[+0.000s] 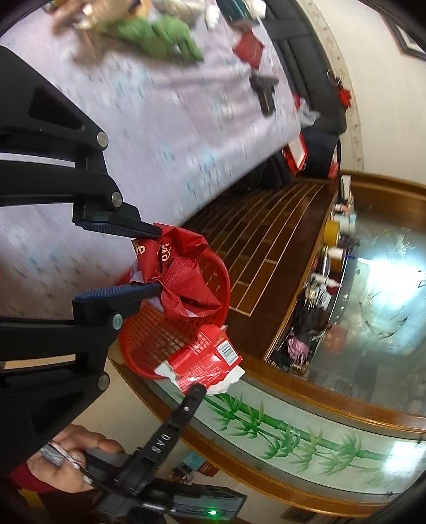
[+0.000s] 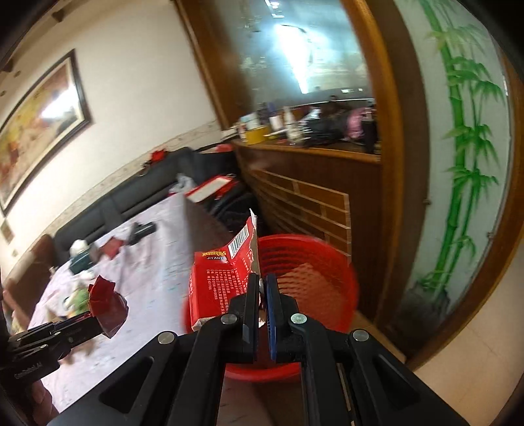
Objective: Collect trash
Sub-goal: 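Carry both items to the red wastebasket and open both tools to drop them, then return both tools to the table and grasp the white-red paper bag with the right tool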
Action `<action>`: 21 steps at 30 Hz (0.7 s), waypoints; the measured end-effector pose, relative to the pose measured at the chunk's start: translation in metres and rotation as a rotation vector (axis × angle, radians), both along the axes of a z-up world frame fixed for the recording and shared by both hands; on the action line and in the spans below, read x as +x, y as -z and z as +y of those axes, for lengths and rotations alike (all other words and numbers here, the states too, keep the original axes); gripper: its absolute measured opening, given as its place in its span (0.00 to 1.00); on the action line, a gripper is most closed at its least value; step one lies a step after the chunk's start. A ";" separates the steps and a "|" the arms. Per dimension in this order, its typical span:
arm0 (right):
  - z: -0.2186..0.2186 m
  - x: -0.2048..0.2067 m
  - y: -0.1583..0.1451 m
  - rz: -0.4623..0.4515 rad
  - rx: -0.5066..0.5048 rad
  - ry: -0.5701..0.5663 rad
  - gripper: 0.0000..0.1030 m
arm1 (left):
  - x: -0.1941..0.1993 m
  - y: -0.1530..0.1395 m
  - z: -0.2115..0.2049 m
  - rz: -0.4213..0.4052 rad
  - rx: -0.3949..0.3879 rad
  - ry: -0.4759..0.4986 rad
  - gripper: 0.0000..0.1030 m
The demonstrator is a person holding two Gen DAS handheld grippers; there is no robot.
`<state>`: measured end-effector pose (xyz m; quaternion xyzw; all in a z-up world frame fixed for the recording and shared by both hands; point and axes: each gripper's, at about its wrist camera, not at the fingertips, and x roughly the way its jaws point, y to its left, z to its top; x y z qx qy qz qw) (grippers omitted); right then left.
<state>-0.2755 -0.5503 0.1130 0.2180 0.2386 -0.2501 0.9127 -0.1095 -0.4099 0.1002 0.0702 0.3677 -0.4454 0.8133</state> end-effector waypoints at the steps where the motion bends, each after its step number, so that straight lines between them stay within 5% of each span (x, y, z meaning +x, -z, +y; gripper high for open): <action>1: -0.007 0.000 0.001 0.006 -0.005 0.013 0.04 | -0.001 0.001 -0.007 0.005 0.001 0.010 0.25; 5: -0.028 0.006 0.011 0.033 0.011 0.018 0.05 | 0.001 0.008 -0.046 0.019 0.014 0.028 0.27; 7: -0.036 0.011 0.015 0.044 0.014 0.025 0.07 | 0.006 0.014 -0.054 0.022 0.021 0.018 0.47; 8: -0.038 0.011 0.016 0.050 0.011 0.026 0.10 | 0.008 0.017 -0.058 0.022 0.020 0.011 0.49; 10: -0.040 0.012 0.017 0.057 0.000 0.028 0.20 | 0.013 0.022 -0.061 0.031 0.027 0.006 0.50; 14: -0.044 0.010 0.015 0.051 -0.015 0.028 0.23 | 0.017 0.022 -0.063 0.059 0.013 0.011 0.55; 21: -0.033 -0.004 0.008 0.028 -0.006 0.024 0.44 | 0.006 0.011 -0.034 0.008 -0.009 -0.016 0.63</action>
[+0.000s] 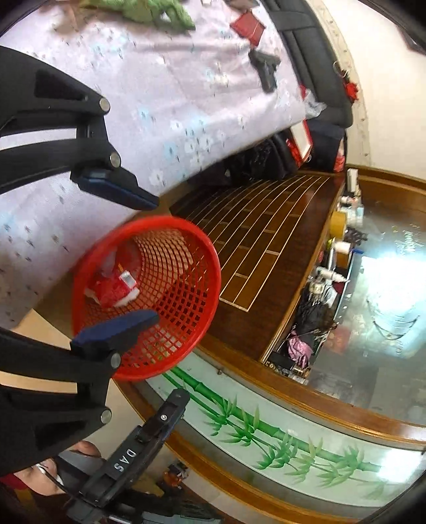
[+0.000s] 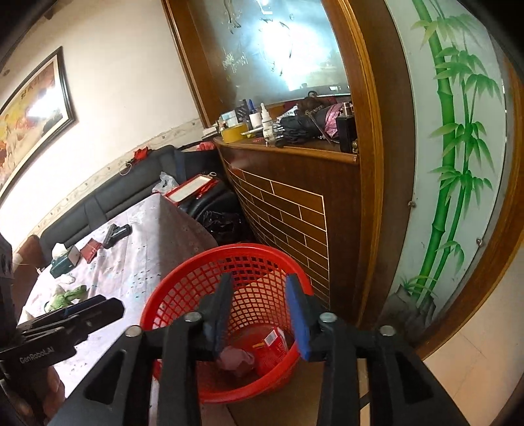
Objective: Collect trash
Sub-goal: 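Return both tools to the table and grasp the white-red paper bag with the right tool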
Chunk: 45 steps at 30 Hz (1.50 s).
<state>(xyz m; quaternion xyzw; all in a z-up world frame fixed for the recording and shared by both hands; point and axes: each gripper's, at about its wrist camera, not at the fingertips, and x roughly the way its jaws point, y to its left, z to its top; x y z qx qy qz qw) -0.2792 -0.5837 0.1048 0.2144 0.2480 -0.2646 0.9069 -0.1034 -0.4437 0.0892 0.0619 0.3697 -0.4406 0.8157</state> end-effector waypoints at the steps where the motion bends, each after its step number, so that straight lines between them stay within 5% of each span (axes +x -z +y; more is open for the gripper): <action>1: 0.003 -0.001 0.000 -0.002 -0.001 -0.006 0.47 | -0.004 0.000 0.012 -0.016 0.007 -0.011 0.65; 13: 0.108 0.055 0.004 -0.007 0.043 -0.311 0.48 | -0.021 0.005 0.163 -0.078 0.047 -0.154 0.69; 28: 0.278 0.146 0.005 0.077 0.030 -0.709 0.50 | 0.002 0.027 0.348 -0.031 0.023 -0.494 0.70; 35: 0.337 0.218 -0.002 0.099 -0.035 -0.846 0.57 | 0.018 0.029 0.392 -0.002 -0.015 -0.593 0.70; 41: 0.365 0.284 0.020 0.191 -0.073 -0.878 0.57 | 0.028 0.033 0.402 0.013 -0.016 -0.618 0.70; 42: 0.366 0.291 0.027 0.220 -0.074 -0.864 0.53 | 0.029 0.033 0.403 0.013 -0.018 -0.618 0.70; 43: 0.365 0.294 0.031 0.227 -0.053 -0.873 0.38 | 0.031 0.033 0.403 0.012 -0.019 -0.616 0.70; 45: 0.363 0.288 0.039 0.225 0.041 -0.916 0.31 | 0.032 0.035 0.403 0.006 -0.015 -0.605 0.72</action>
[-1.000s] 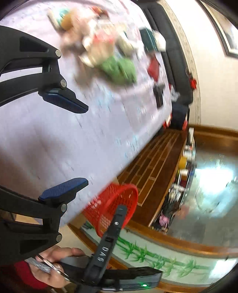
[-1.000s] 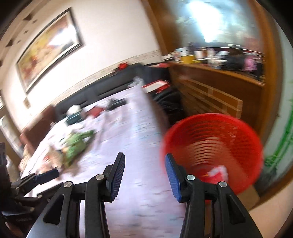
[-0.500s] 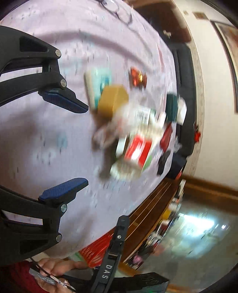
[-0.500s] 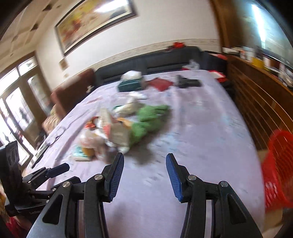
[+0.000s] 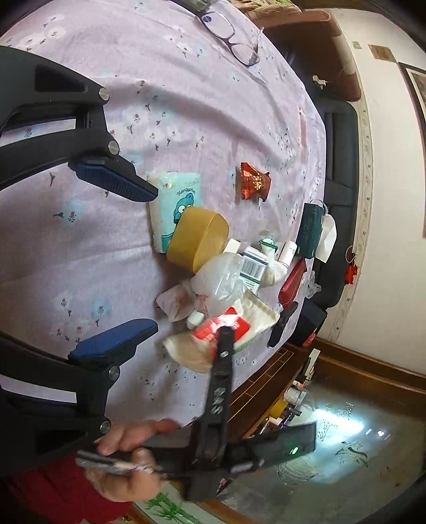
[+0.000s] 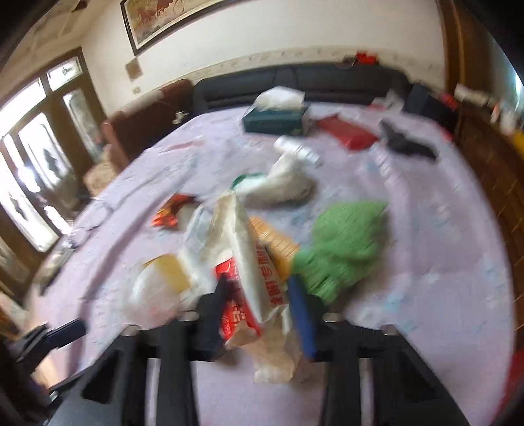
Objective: Collect trash
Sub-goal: 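Return both tools to the table and grasp the white-red paper bag with the right tool, then grasp the clear plastic bag with the left tool while the right tool holds the paper bag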
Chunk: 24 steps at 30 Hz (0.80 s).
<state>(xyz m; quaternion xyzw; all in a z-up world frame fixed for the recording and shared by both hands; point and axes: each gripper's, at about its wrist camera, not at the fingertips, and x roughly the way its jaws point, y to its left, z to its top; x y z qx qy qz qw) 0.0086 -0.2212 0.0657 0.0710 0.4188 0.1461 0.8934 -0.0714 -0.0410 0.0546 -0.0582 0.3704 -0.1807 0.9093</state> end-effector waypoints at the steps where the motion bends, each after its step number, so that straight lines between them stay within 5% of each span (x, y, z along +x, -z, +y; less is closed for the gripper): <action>1: 0.000 -0.004 0.001 0.000 0.009 -0.003 0.28 | 0.001 0.001 -0.001 -0.002 0.004 0.006 0.73; 4: 0.004 -0.033 0.002 -0.009 0.030 -0.035 0.09 | 0.004 0.003 -0.005 0.000 0.005 0.020 0.73; 12: -0.018 -0.106 -0.007 -0.097 0.096 0.009 0.08 | 0.020 0.008 -0.028 -0.007 0.032 0.028 0.73; 24: -0.065 -0.136 -0.011 -0.109 0.192 0.107 0.08 | 0.026 0.020 -0.046 0.026 0.150 0.129 0.73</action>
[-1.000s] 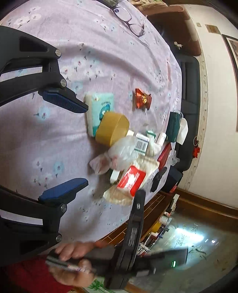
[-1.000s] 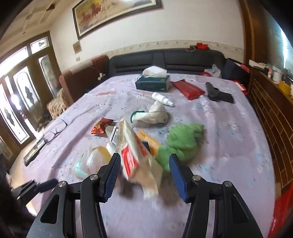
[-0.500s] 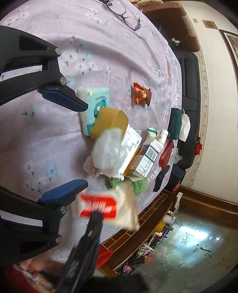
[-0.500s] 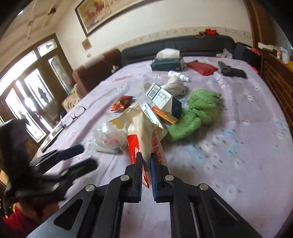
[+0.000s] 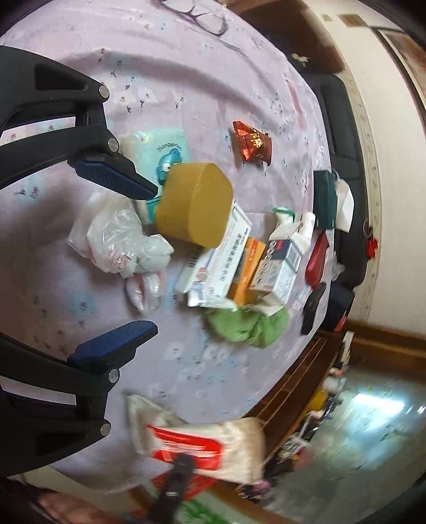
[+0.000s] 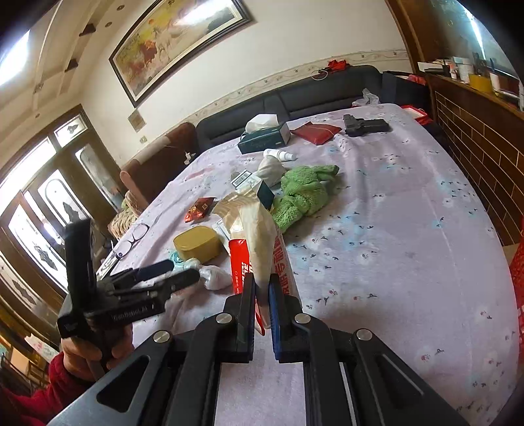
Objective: Collect trash
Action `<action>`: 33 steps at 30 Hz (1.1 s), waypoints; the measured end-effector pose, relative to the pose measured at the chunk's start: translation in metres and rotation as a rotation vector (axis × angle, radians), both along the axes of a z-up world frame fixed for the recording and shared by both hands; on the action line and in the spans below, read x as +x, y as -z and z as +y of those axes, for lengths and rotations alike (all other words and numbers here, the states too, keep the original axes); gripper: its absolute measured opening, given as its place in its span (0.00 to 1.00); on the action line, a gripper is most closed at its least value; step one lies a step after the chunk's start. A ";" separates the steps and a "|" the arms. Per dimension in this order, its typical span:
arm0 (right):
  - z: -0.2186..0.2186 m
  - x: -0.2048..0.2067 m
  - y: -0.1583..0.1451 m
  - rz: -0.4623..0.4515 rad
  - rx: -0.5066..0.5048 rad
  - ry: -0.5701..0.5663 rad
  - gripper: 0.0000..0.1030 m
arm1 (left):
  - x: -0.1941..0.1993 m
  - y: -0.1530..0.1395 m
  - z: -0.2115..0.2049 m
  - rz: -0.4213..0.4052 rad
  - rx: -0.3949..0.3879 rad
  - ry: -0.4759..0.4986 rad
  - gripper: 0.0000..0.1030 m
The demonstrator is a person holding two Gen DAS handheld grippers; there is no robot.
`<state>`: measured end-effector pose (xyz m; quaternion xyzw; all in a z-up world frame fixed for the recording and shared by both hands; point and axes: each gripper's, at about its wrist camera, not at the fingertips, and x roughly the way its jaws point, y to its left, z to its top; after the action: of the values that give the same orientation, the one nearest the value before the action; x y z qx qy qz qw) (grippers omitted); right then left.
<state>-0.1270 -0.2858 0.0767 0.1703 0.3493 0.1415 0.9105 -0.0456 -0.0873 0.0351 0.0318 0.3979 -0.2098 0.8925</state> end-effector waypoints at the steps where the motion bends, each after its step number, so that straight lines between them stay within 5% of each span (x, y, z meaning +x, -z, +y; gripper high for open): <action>1: 0.000 -0.001 -0.001 -0.003 0.002 -0.002 0.08 | -0.003 0.000 0.001 -0.001 0.006 0.008 0.72; 14: 0.005 -0.007 0.000 -0.001 0.024 -0.015 0.08 | 0.008 0.009 -0.003 0.012 0.055 0.001 0.65; 19: 0.006 -0.010 0.001 -0.003 0.017 -0.004 0.08 | 0.006 0.023 -0.005 0.047 0.071 -0.014 0.33; 33: 0.011 -0.022 0.000 -0.041 -0.050 0.052 0.08 | -0.050 -0.023 -0.018 -0.218 -0.023 -0.087 0.31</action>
<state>-0.1493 -0.2752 0.0769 0.1533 0.3295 0.1124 0.9248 -0.0957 -0.1048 0.0586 0.0269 0.2971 -0.1709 0.9390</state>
